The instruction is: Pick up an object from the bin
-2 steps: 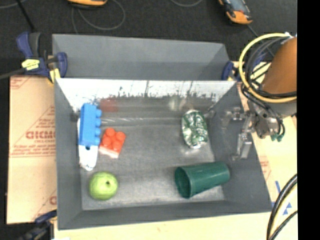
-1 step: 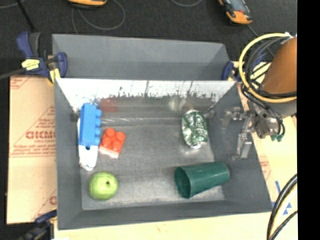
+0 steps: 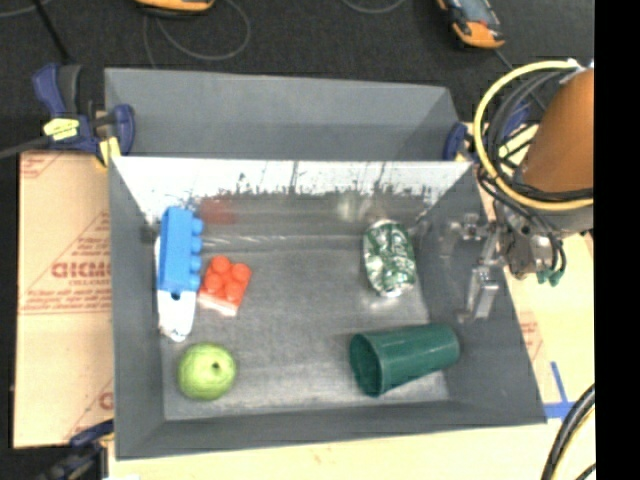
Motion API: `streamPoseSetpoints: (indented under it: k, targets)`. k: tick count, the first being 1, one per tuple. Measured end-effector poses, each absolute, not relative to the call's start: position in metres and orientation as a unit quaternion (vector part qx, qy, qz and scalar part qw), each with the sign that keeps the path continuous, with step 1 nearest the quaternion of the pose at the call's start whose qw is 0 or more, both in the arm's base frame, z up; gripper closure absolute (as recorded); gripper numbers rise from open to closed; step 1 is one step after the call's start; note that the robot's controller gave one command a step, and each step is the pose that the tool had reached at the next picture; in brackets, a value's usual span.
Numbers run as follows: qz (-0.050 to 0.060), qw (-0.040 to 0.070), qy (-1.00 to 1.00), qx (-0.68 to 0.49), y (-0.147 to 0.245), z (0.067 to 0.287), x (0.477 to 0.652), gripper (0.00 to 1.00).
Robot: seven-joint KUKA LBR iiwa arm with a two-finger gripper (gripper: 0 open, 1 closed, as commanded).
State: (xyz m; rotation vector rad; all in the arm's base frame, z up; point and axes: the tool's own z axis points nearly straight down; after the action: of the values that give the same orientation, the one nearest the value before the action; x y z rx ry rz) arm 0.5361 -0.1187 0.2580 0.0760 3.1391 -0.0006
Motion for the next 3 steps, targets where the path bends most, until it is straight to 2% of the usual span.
streamPoseSetpoints:
  k: [1, 2, 3]
  targets:
    - [-0.001, 0.002, 1.000, -0.006, -0.127, 0.270, 0.499, 0.00]
    - [-0.001, 0.001, 1.000, -0.020, -0.111, 0.261, 0.490, 0.00]
    - [0.000, 0.003, 0.999, 0.051, -0.094, 0.228, 0.485, 0.00]
